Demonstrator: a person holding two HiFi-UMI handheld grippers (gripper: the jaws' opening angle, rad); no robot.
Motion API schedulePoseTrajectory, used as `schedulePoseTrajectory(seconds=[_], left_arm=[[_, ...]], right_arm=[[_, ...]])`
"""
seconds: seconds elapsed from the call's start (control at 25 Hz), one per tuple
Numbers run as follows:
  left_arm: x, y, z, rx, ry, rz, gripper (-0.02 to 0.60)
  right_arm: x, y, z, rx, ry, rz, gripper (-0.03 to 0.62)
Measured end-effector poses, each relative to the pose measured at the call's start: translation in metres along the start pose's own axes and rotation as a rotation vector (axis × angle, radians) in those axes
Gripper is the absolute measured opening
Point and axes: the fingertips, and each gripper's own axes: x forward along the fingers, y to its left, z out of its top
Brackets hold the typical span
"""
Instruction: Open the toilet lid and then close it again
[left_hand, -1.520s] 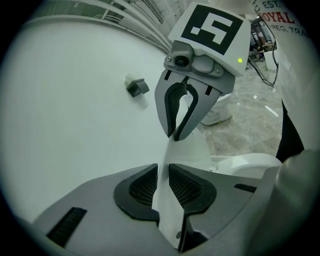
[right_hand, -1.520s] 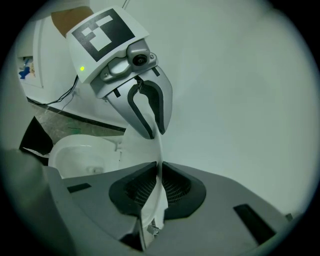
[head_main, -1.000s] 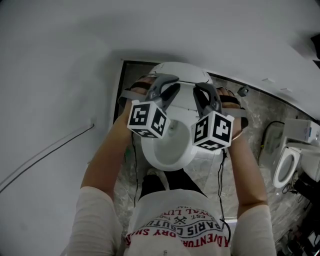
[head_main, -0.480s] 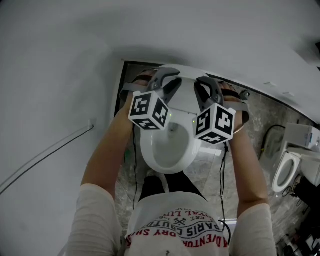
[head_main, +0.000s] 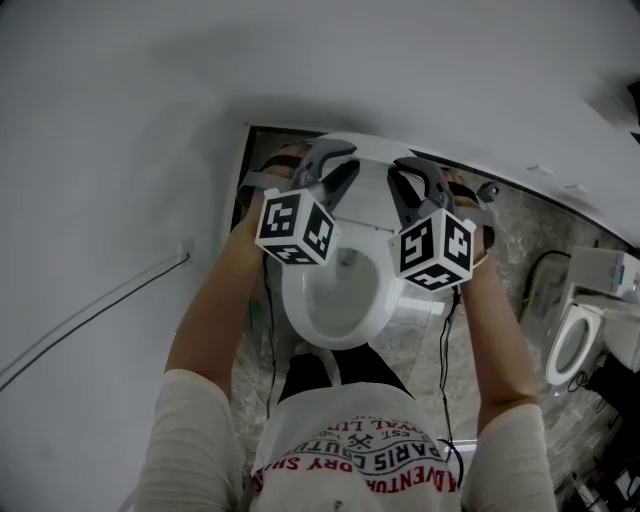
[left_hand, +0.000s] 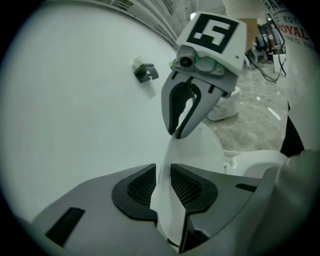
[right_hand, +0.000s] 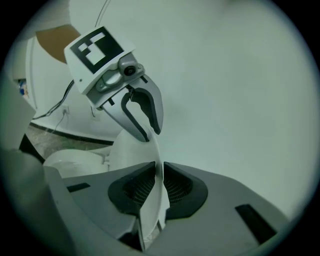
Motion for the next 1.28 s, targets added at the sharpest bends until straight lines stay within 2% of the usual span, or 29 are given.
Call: schedulePoseTrajectory(seconds=[0.12, 0.24, 0.32, 0.4, 0.6, 0.68, 0.88, 1.08, 1.28], left_arm=[[-0.01, -0.007, 0.002, 0.076, 0.033, -0.032, 0.098], [-0.023, -0.003, 0.011, 0.096, 0.029, -0.015, 0.1], [-0.036, 0.007, 0.02, 0.079, 0.001, 0.031, 0.083], [-0.053, 0.016, 0.03, 0.047, -0.038, 0.071, 0.021], [-0.098, 0.019, 0.052, -0.033, -0.139, 0.186, 0.009], [-0.117, 0.012, 0.059, -0.091, -0.184, 0.215, 0.009], [-0.177, -0.011, 0.08, -0.305, -0.316, 0.24, 0.008], [-0.246, -0.016, 0.099, -0.513, -0.456, 0.323, 0.006], [-0.298, -0.014, 0.109, -0.67, -0.515, 0.359, 0.006]], right_arm=[[-0.011, 0.004, 0.004, 0.115, -0.025, 0.039, 0.029], [-0.027, 0.001, 0.008, 0.151, -0.042, 0.017, 0.029], [-0.04, -0.001, 0.013, 0.155, -0.05, -0.006, 0.029], [-0.052, 0.001, 0.019, 0.159, -0.054, -0.02, 0.029], [-0.097, 0.007, 0.037, 0.214, -0.084, -0.107, 0.029], [-0.117, 0.011, 0.042, 0.258, -0.099, -0.147, 0.028], [-0.168, 0.027, 0.057, 0.385, -0.134, -0.254, 0.017], [-0.214, 0.053, 0.077, 0.518, -0.17, -0.365, 0.015], [-0.262, 0.062, 0.096, 0.658, -0.23, -0.517, 0.015]])
